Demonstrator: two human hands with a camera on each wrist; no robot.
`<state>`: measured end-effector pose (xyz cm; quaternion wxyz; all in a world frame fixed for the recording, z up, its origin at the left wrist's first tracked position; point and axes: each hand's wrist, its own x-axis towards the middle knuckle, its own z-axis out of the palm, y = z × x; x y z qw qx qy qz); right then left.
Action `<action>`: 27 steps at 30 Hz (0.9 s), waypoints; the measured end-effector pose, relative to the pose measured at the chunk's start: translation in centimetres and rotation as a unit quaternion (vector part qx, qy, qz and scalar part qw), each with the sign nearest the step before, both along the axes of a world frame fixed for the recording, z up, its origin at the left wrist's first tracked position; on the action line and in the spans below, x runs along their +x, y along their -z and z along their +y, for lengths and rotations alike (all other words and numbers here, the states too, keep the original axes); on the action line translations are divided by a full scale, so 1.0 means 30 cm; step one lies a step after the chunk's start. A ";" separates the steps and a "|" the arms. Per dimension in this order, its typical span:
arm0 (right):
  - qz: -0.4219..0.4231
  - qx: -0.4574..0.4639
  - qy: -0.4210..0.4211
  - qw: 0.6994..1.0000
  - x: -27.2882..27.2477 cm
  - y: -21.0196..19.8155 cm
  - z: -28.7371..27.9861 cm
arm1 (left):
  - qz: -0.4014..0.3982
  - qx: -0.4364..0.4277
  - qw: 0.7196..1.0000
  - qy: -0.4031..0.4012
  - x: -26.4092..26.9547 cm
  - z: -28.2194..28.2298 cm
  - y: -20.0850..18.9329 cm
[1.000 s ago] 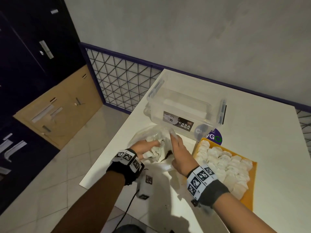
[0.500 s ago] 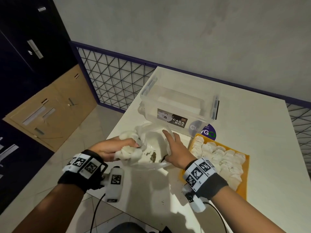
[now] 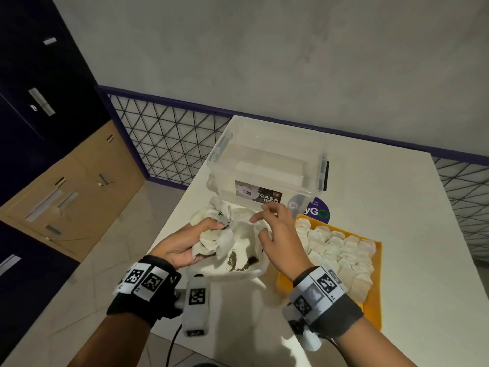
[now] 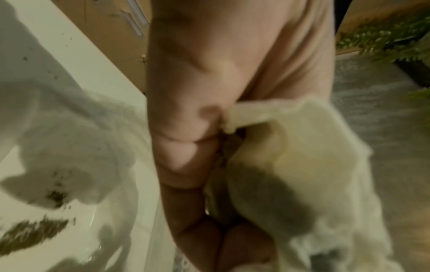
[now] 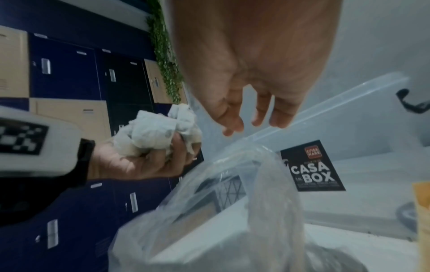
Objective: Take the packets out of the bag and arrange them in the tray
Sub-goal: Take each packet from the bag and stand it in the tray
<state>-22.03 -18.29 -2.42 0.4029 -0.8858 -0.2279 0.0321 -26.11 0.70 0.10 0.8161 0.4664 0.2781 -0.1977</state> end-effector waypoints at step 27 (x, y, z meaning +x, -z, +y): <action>0.244 0.274 0.022 0.930 0.077 -0.031 0.043 | -0.011 -0.076 0.993 -0.087 0.035 -0.075 0.091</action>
